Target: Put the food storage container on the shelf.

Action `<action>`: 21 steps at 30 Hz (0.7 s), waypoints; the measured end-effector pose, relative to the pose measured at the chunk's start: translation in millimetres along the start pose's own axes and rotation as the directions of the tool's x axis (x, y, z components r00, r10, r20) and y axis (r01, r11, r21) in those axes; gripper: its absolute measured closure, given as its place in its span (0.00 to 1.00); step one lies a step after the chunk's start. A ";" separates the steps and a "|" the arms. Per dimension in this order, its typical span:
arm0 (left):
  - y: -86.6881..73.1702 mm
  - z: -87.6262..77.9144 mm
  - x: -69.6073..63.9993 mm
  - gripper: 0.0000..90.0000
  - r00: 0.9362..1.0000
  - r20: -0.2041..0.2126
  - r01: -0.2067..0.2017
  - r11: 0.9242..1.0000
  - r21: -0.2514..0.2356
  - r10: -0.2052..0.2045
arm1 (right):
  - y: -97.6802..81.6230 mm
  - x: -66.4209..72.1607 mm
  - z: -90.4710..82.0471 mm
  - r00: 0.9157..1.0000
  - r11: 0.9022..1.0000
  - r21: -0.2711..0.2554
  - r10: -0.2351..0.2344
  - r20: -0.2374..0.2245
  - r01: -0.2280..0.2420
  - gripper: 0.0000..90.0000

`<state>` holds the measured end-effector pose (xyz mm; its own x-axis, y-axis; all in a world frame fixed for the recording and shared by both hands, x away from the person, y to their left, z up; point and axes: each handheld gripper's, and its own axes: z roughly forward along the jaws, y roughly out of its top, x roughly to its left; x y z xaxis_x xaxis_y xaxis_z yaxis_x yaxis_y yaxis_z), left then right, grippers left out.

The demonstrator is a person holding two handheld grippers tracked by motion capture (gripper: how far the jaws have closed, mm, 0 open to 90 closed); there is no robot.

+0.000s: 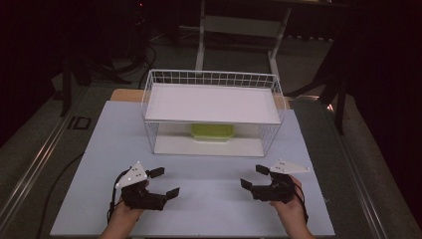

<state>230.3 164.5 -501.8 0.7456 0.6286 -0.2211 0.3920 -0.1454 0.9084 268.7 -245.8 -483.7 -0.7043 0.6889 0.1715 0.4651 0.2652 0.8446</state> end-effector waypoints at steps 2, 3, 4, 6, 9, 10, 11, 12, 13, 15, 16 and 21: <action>-1.9 -1.3 0.4 0.11 1.000 -0.006 0.000 1.000 0.005 0.000 | -4.1 -1.7 -3.6 1.000 1.000 0.007 -0.003 0.006 0.003 0.19; -2.8 -1.6 0.9 0.11 1.000 -0.009 -0.002 1.000 0.012 0.002 | -6.4 -3.0 -5.4 1.000 1.000 0.011 -0.001 0.007 0.000 0.19; -3.3 -1.8 1.1 0.11 1.000 -0.009 -0.001 1.000 0.014 0.001 | -9.4 -5.0 -7.4 1.000 1.000 0.013 -0.002 0.015 0.002 0.19; -4.7 -2.3 2.0 0.11 1.000 -0.019 -0.005 1.000 0.019 0.005 | -13.4 -7.7 -9.0 1.000 1.000 0.018 -0.004 0.026 0.004 0.19; -6.8 -3.9 4.6 0.11 0.999 -0.036 -0.014 1.000 0.015 0.014 | -20.8 -12.9 -8.8 1.000 1.000 0.023 0.004 0.023 -0.004 0.19; -7.4 -4.1 5.3 0.11 0.999 -0.039 -0.009 1.000 0.010 0.010 | -22.8 -14.3 -8.3 1.000 1.000 0.025 0.005 0.023 -0.006 0.19; -8.6 -4.6 6.6 0.11 0.999 -0.042 -0.006 1.000 0.004 0.006 | -24.0 -15.5 -7.9 1.000 1.000 0.030 0.007 0.019 -0.008 0.19; -9.5 -4.9 7.7 0.11 0.999 -0.045 -0.005 1.000 0.004 0.005 | -25.6 -16.7 -7.5 1.000 0.999 0.037 0.012 0.015 -0.013 0.19; -10.4 -4.9 9.0 0.11 0.999 -0.049 -0.003 1.000 0.007 0.004 | -26.6 -17.3 -7.4 1.000 0.999 0.039 0.011 0.017 -0.011 0.19; -12.1 -5.2 11.0 0.11 0.999 -0.054 0.005 1.000 0.006 -0.004 | -27.3 -18.8 -7.2 1.000 0.999 0.047 0.000 0.015 -0.001 0.19; -12.4 -5.1 11.5 0.11 0.998 -0.056 0.003 1.000 0.009 -0.002 | -28.0 -19.6 -7.1 1.000 0.999 0.047 -0.006 0.012 0.005 0.19; -14.6 -5.2 13.1 0.11 0.998 -0.061 0.007 1.000 -0.003 -0.008 | -30.1 -23.9 -6.1 1.000 0.999 0.043 -0.022 0.015 0.022 0.19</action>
<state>231.5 178.8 -516.1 0.7081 0.6754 -0.2059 0.3957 -0.1381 0.9079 268.2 -274.3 -510.1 -0.7062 0.6930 0.1450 0.4723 0.3085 0.8257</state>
